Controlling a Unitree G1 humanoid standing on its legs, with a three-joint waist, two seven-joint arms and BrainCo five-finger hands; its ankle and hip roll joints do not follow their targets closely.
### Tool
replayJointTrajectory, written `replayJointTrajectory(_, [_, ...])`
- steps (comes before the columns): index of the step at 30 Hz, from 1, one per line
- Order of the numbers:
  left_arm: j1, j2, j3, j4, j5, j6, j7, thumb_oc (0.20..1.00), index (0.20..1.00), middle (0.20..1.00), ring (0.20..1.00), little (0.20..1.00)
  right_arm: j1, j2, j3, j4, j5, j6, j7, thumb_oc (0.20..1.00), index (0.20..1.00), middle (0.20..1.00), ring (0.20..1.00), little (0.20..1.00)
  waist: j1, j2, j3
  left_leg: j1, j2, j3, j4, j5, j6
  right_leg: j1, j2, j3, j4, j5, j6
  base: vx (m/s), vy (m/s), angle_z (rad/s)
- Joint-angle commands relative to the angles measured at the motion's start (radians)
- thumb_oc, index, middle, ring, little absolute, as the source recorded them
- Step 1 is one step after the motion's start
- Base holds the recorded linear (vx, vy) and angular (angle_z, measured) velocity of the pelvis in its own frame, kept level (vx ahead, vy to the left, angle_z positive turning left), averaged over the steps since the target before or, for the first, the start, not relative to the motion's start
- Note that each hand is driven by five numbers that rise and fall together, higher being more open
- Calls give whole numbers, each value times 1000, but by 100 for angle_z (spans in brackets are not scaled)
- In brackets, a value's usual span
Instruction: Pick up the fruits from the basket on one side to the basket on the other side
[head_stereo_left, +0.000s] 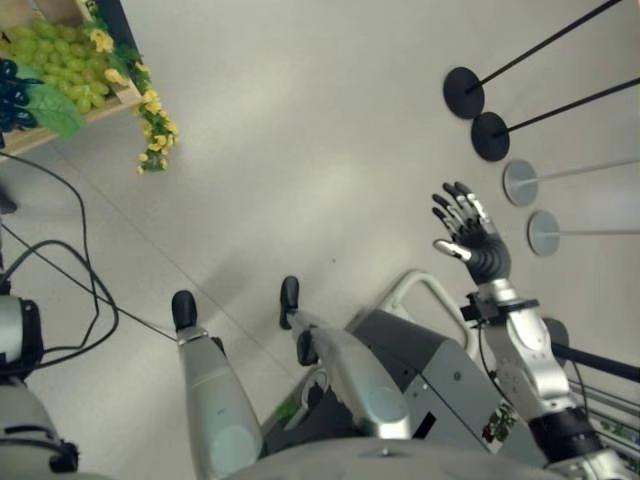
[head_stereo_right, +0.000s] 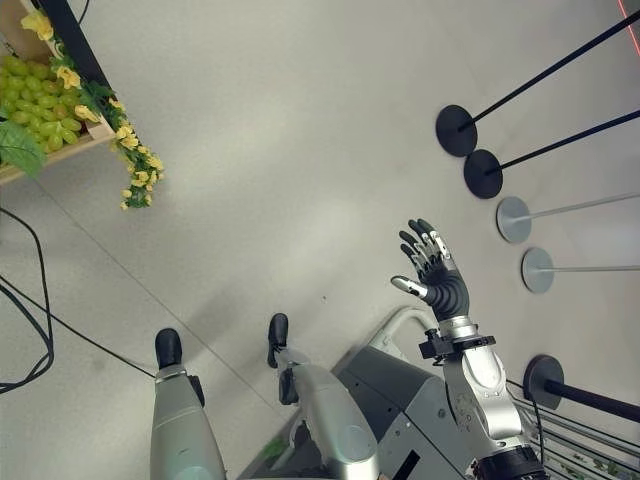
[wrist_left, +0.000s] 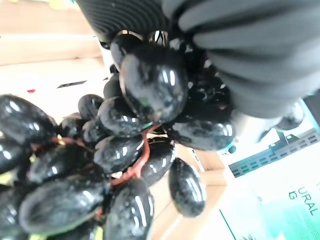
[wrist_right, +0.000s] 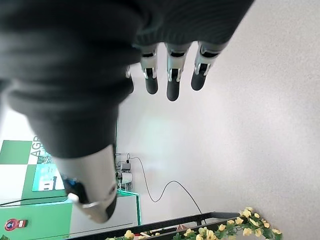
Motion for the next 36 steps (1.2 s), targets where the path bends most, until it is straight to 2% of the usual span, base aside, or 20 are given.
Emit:
replayJointTrajectory(1, [-61, 97, 17, -50, 8, -63, 29, 200, 200, 200, 200, 200, -14, -27, -37, -51, 28, -61, 6, 1000, 1000, 1000, 1000, 1000, 6, -48, -9, 18, -73, 31, 59, -39, 98, 56, -101, 21, 19, -30, 175, 48, 29, -2])
replayJointTrajectory(9, [-39, 74, 17, -60, 28, -60, 29, 200, 200, 200, 200, 200, -13, -26, -38, -42, 28, -56, 12, 1000, 1000, 1000, 1000, 1000, 12, -31, -17, -3, -95, 3, 82, -56, 106, 50, -114, 9, 48, -46, 177, 16, 18, 4])
replayJointTrajectory(14, [10, 45, 43, -113, 49, -58, 42, 200, 200, 200, 200, 200, -30, -27, -37, -25, 22, -52, 2, 1000, 1000, 1000, 1000, 1000, 32, -23, -13, -6, -106, -11, 108, -70, 119, 52, -128, 10, 67, -45, 187, 4, 45, 7])
replayJointTrajectory(16, [41, -4, 54, -153, 59, -57, 43, 200, 200, 200, 200, 200, -30, -28, -48, -16, 4, -49, -10, 1000, 1000, 1000, 1000, 1000, 43, -1, -12, 7, -131, -31, 98, -70, 131, 37, -157, 6, 127, -39, 200, 34, 104, 0])
replayJointTrajectory(18, [51, -58, 55, -174, 57, -52, 45, 200, 200, 200, 200, 200, -19, -29, -66, -5, -6, -45, -20, 1000, 1000, 1000, 1000, 1000, 41, 32, -6, 21, -170, -63, 102, -80, 155, -2, -196, 34, 265, 35, 228, 34, 166, 32])
replayJointTrajectory(19, [32, -109, 38, -201, 48, -58, 49, 200, 200, 200, 200, 200, -11, -34, -72, -1, -22, -43, -32, 1000, 1000, 1000, 1000, 1000, 22, 69, 13, 27, -195, -108, 109, -87, 179, -57, -160, 115, 413, 54, 217, 17, 153, 74])
replayJointTrajectory(21, [31, -110, 38, -202, 48, -58, 50, 200, 200, 200, 200, 200, -12, -34, -73, -2, -23, -43, -32, 1000, 1000, 1000, 1000, 1000, 22, 70, 11, 24, -196, -109, 105, -80, 178, -62, -161, 114, 412, 58, 217, 33, 65, 83])
replayJointTrajectory(22, [31, -170, 20, -225, 58, -64, 42, 200, 200, 200, 200, 200, -5, -37, -79, 12, -32, -41, -42, 1000, 1000, 1000, 1000, 1000, 5, 87, 17, 28, -229, -138, 110, -90, 179, -78, -131, 164, 372, -7, 187, 62, 29, 84])
replayJointTrajectory(23, [32, -171, 21, -227, 59, -64, 43, 200, 200, 200, 200, 200, -5, -37, -80, 12, -32, -41, -42, 1000, 1000, 1000, 1000, 1000, 2, 88, 15, 27, -230, -140, 104, -83, 179, -77, -133, 161, 366, -1, 187, 97, 30, 93])
replayJointTrajectory(25, [36, -208, 19, -230, 54, -76, 37, 200, 200, 200, 200, 200, -5, -46, -84, 15, -43, -38, -45, 1000, 1000, 1000, 1000, 1000, -19, 89, 27, 54, -259, -173, 87, -88, 170, -81, -118, 207, 217, -47, 168, 186, -45, 74])
replayJointTrajectory(26, [38, -235, 25, -233, 38, -85, 35, 200, 200, 200, 200, 200, -7, -52, -78, 20, -45, -31, -40, 1000, 1000, 1000, 1000, 1000, -30, 80, 40, 87, -285, -193, 71, -87, 165, -97, -115, 233, 112, -17, 176, 225, -119, 88])
replayJointTrajectory(28, [17, -265, -7, -263, 53, -81, 27, 200, 200, 200, 200, 200, 9, -53, -87, 17, -34, -32, -36, 1000, 1000, 1000, 1000, 1000, -21, 77, 55, 60, -313, -225, 114, -93, 160, -39, -122, 272, 99, -30, 174, 17, -184, 63])
replayJointTrajectory(30, [8, -257, -19, -273, 64, -82, 24, 200, 200, 200, 200, 200, 6, -66, -86, 19, -36, -31, -28, 1000, 1000, 1000, 1000, 1000, -19, 77, 48, 37, -315, -245, 71, -47, 143, -38, -113, 254, 73, -16, 181, -83, -192, 124])
replayJointTrajectory(32, [7, -257, -20, -273, 64, -82, 24, 200, 200, 200, 200, 200, 5, -65, -86, 20, -36, -31, -28, 1000, 1000, 1000, 1000, 1000, -22, 78, 46, 36, -315, -248, 68, -45, 142, -39, -113, 251, 72, -15, 181, -14, -109, 86])
replayJointTrajectory(34, [-26, -265, -46, -278, 63, -79, 14, 200, 200, 200, 200, 200, 1, -71, -90, 34, -28, -29, -25, 1000, 1000, 1000, 1000, 1000, -17, 94, 35, 27, -292, -288, -4, 6, 122, -29, -90, 215, 71, -44, 162, 37, -305, 50])
replayJointTrajectory(35, [-32, -274, -55, -281, 66, -76, 11, 200, 200, 200, 200, 200, 6, -73, -97, 33, -30, -31, -28, 1000, 1000, 1000, 1000, 1000, -15, 101, 37, 26, -288, -286, -12, 13, 113, -23, -88, 201, 71, -58, 155, 59, -289, 38])
replayJointTrajectory(36, [-34, -287, -62, -291, 72, -72, 6, 200, 200, 200, 200, 200, 15, -75, -112, 32, -30, -34, -32, 1000, 1000, 1000, 1000, 1000, -28, 112, 36, 11, -277, -254, -35, 42, 104, -23, -99, 171, 71, -66, 150, 21, -141, 34])
